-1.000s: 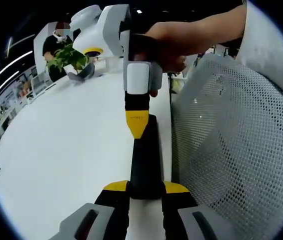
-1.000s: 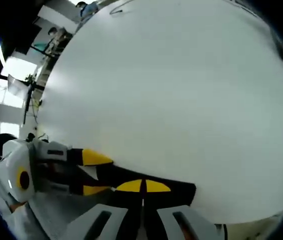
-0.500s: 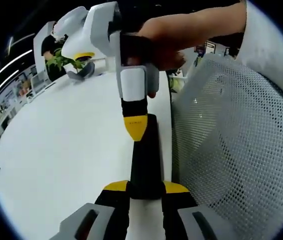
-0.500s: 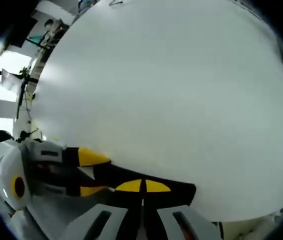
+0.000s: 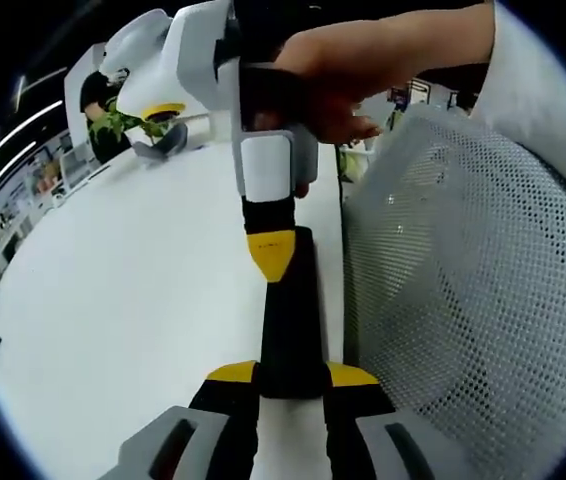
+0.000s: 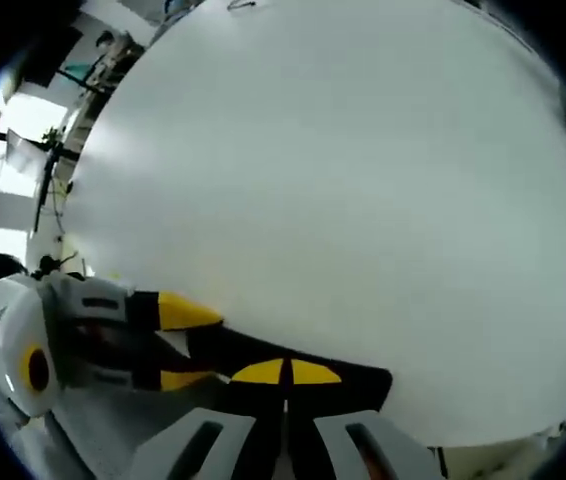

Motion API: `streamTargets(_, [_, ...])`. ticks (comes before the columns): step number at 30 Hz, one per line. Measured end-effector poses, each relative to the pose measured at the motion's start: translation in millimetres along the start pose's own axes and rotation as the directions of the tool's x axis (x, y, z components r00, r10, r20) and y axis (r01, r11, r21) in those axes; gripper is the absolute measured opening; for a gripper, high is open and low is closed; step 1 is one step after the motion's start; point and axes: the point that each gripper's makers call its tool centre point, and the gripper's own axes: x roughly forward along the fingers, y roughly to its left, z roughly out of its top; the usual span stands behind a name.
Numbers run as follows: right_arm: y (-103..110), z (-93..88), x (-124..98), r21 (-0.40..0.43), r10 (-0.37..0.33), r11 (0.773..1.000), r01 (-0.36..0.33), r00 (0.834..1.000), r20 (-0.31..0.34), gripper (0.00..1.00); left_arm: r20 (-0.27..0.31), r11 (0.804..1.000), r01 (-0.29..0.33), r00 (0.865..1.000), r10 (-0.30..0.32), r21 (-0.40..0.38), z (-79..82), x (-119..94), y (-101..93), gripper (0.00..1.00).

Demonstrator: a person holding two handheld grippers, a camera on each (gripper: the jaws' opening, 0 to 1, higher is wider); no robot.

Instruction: Press the specified remote control buttons in sequence, fully releasing each button before pressing the next.

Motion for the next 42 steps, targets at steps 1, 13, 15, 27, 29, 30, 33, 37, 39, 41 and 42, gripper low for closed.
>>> streamTargets(1, [-0.5, -1.0, -1.3, 0.013, 0.009, 1.0, -0.009, 1.0, 0.007, 0.0, -0.001, 1.0, 0.0, 1.0, 0.0, 0.0, 0.0, 0.0, -0.1, 0.23])
streamTargets(13, [5.0, -11.2, -7.5, 0.016, 0.065, 0.998, -0.065, 0.997, 0.038, 0.0, 0.003, 1.0, -0.002, 1.0, 0.002, 0.006, -0.1, -0.6, 0.0, 0.24])
streamTargets(15, [4.6, -11.4, -6.7, 0.001, 0.05, 0.999, -0.05, 0.998, 0.042, 0.0, 0.005, 1.0, -0.002, 1.0, 0.002, 0.005, -0.1, -0.7, 0.0, 0.24])
streamTargets(27, [3.4, -14.6, 0.4, -0.042, 0.017, 0.999, -0.016, 1.0, 0.019, 0.0, 0.006, 1.0, -0.001, 1.0, 0.001, 0.004, -0.2, -0.5, 0.3, 0.24])
streamTargets(29, [2.6, -14.0, 1.1, -0.042, 0.009, 0.999, -0.009, 1.0, 0.014, 0.0, 0.007, 1.0, 0.0, 1.0, 0.0, 0.004, -0.1, -0.5, 0.3, 0.24])
streamTargets(30, [2.5, -13.9, 1.1, -0.041, 0.008, 0.999, -0.007, 1.0, 0.012, 0.0, 0.007, 1.0, 0.001, 1.0, -0.001, 0.004, -0.2, -0.5, 0.2, 0.24])
streamTargets(33, [2.1, -14.5, 0.9, -0.036, 0.001, 0.999, -0.001, 1.0, 0.009, 0.0, 0.012, 1.0, -0.001, 1.0, 0.001, 0.002, -0.1, -0.5, 0.2, 0.24])
streamTargets(37, [3.0, -14.2, 1.7, -0.031, -0.029, 0.999, 0.029, 1.0, 0.0, 0.0, 0.012, 1.0, 0.001, 1.0, -0.001, 0.002, -0.1, -0.4, 0.1, 0.24])
streamTargets(39, [2.9, -14.2, 1.9, -0.062, -0.057, 0.996, 0.057, 0.998, -0.002, 0.0, 0.011, 1.0, 0.001, 1.0, -0.001, 0.003, -0.2, -0.3, 0.3, 0.24])
streamTargets(41, [2.0, -13.9, 1.6, -0.15, -0.079, 0.985, 0.08, 0.997, 0.014, 0.0, 0.009, 1.0, 0.002, 1.0, -0.002, 0.0, -0.2, -0.2, 0.5, 0.24])
streamTargets(42, [3.2, -14.9, 1.6, -0.137, -0.08, 0.987, 0.082, 0.997, 0.024, 0.0, 0.009, 1.0, 0.002, 1.0, -0.002, -0.004, -0.3, -0.2, 0.5, 0.24])
